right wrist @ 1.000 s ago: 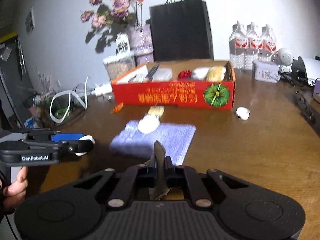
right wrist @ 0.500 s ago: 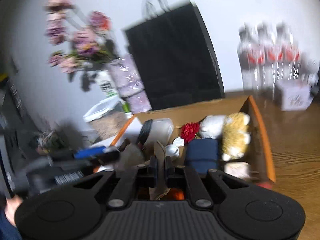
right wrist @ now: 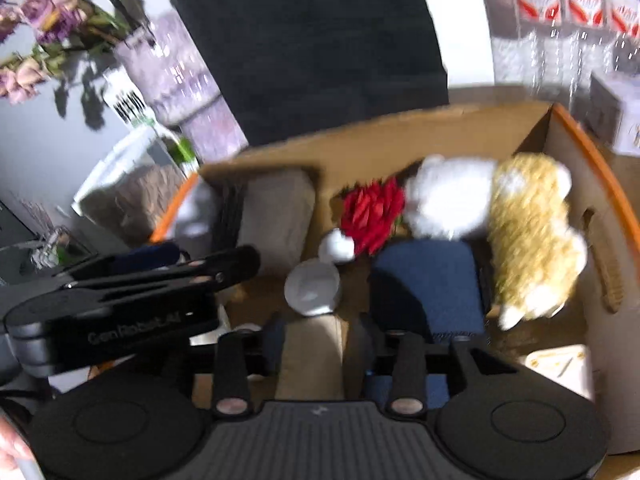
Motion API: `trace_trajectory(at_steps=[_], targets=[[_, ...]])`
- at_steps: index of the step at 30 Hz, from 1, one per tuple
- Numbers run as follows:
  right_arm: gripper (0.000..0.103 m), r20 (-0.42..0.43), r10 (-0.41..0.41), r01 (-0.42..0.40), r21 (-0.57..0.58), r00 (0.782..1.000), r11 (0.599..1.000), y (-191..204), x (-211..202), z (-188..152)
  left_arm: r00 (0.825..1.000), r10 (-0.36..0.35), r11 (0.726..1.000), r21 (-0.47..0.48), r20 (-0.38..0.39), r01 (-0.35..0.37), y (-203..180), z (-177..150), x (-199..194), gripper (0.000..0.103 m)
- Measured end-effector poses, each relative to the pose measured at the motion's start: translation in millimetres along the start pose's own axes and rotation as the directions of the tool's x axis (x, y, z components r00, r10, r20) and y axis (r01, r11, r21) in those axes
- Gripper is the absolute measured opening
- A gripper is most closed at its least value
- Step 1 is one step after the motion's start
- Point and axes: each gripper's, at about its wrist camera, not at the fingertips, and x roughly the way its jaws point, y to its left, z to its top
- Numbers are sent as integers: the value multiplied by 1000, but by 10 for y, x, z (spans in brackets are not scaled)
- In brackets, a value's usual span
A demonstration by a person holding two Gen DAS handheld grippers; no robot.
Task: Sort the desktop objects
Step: 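Carry the lid and beige item into the cardboard box and open both tools, then withdraw both open tools back over the desk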
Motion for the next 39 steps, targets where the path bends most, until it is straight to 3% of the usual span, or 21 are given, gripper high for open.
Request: trace_trajectory(at_steps=[4, 6, 10, 13, 18, 22, 25, 30, 34, 36, 39], targets=[[54, 86, -55, 59, -42, 995, 997, 49, -311, 44, 999, -6, 999, -35, 34, 7, 53, 92, -234, 87], [55, 132, -73, 83, -66, 989, 994, 78, -502, 32, 997, -3, 999, -40, 77, 6, 39, 113, -440, 98], [59, 215, -84, 110, -112, 973, 988, 94, -882, -87, 994, -47, 998, -33, 96, 51, -28, 70, -784, 103], [61, 284, -113, 160, -151, 952, 975, 126, -1165, -298, 995, -38, 999, -24, 97, 41, -128, -67, -1024, 103], [72, 373, -113, 215, -247, 921, 945, 92, -1625, -985, 983, -32, 999, -6, 181, 33, -256, -612, -1556, 103], [81, 358, -73, 188, -299, 931, 935, -13, -1781, -1674, 957, -2, 999, 37, 291, -9, -351, -1215, -1909, 103], [81, 315, -50, 159, -330, 948, 931, -48, -1791, -2117, 943, 56, 990, 102, 327, -95, -446, -1670, -2024, 103], [81, 303, -38, 127, -281, 952, 951, -82, -1851, -2595, 963, 37, 999, 25, 269, -45, -454, -2263, -2107, 103], [81, 318, -54, 161, -321, 947, 933, 1, -1870, -2876, 977, 49, 998, -48, 209, -40, -477, -2575, -2094, 103], [81, 325, -47, 163, -340, 945, 926, 25, -1863, -2967, 977, 58, 998, -14, 204, -56, -495, -2693, -2089, 103], [81, 310, -62, 167, -326, 949, 930, 7, -1822, -2989, 967, 135, 988, 48, 218, -149, -548, -2745, -2043, 103]])
